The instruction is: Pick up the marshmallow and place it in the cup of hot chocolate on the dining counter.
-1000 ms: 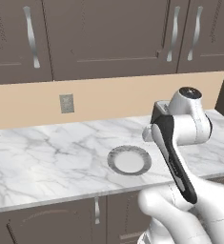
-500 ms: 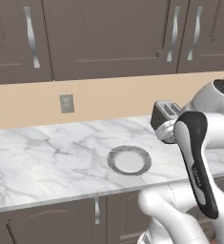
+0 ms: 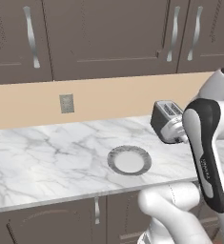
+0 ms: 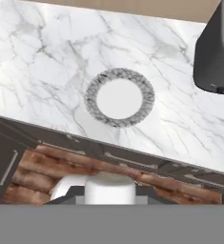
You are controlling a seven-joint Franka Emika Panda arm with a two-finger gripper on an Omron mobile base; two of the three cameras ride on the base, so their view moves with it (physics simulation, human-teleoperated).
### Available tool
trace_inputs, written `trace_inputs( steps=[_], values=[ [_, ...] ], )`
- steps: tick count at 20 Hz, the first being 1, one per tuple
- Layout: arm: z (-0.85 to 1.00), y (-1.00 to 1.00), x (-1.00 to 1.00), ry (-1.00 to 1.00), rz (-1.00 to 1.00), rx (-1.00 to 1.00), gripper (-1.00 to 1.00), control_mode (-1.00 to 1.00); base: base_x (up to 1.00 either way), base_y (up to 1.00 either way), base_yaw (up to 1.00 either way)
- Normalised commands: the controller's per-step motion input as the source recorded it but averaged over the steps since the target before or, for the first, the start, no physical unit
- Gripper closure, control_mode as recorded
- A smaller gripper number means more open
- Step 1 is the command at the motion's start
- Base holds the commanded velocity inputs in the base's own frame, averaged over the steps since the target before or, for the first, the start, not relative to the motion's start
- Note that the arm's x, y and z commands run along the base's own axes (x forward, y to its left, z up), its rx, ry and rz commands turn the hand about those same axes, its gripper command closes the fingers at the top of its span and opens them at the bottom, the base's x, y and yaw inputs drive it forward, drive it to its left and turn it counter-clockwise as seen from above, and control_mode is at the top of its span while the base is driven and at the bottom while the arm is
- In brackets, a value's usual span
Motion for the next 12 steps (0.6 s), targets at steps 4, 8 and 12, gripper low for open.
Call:
trace_inputs(
  steps=[4, 8, 12],
  values=[
    [-0.02, 0.0, 0.0, 0.13, 0.0, -0.01, 1.0, -1.0, 0.0, 0.0, 0.0],
    [0.0, 0.0, 0.0, 0.0, 0.0, 0.0, 1.0, 1.0, -0.59, 0.02, 0.07],
    [0.0, 0.0, 0.0, 0.0, 0.0, 0.0, 1.0, 1.0, -0.8, 0.29, 0.5]
  ],
)
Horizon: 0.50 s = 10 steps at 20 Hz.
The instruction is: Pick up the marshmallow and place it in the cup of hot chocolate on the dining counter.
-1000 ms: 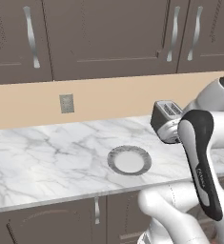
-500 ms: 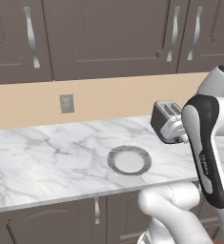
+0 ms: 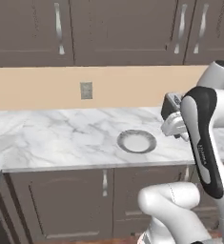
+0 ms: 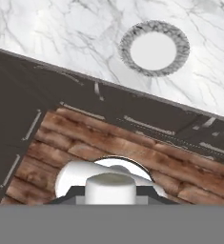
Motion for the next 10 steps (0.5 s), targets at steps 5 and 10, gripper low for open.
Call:
trace_inputs(
  steps=[5, 10],
  values=[
    [0.0, 0.0, 0.0, 0.0, 0.0, 0.0, 1.0, 1.0, -0.6, 0.61, 0.78],
    [0.0, 0.0, 0.0, 0.0, 0.0, 0.0, 1.0, 1.0, -0.14, 0.05, 1.0]
  ],
)
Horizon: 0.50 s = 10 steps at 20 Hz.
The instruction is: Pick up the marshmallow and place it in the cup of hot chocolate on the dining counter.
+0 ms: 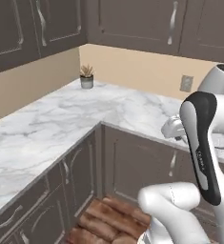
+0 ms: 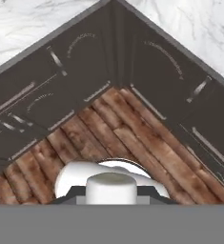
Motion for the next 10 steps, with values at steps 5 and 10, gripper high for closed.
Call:
trace_inputs(
  steps=[5, 10],
  values=[
    [0.0, 0.0, 0.0, 0.0, 0.0, 0.0, 1.0, 1.0, -0.08, 0.0, 1.0],
    [0.0, 0.0, 0.0, 0.0, 0.0, 0.0, 1.0, 1.0, -0.26, 0.05, 1.0]
  ],
)
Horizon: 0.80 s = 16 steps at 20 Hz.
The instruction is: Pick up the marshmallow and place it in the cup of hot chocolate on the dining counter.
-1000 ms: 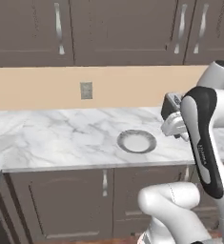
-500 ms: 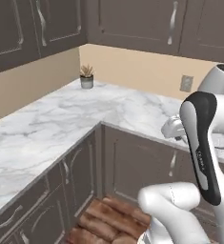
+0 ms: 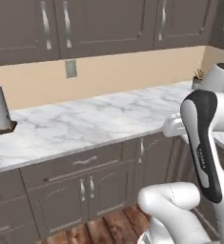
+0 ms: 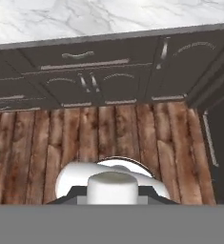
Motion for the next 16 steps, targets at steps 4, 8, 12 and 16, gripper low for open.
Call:
trace_inputs(
  steps=[4, 8, 12, 16],
  values=[
    [0.0, 0.0, 0.0, 0.0, 0.0, 0.0, 1.0, 1.0, -0.21, 0.1, 1.0],
    [0.0, 0.0, 0.0, 0.0, 0.0, 0.0, 1.0, 1.0, -0.2, 0.31, 0.99],
    [0.0, 0.0, 0.0, 0.0, 0.0, 0.0, 1.0, 1.0, -0.2, 0.6, 0.95],
    [0.0, 0.0, 0.0, 0.0, 0.0, 0.0, 1.0, 1.0, -0.21, 0.56, 0.97]
  ],
)
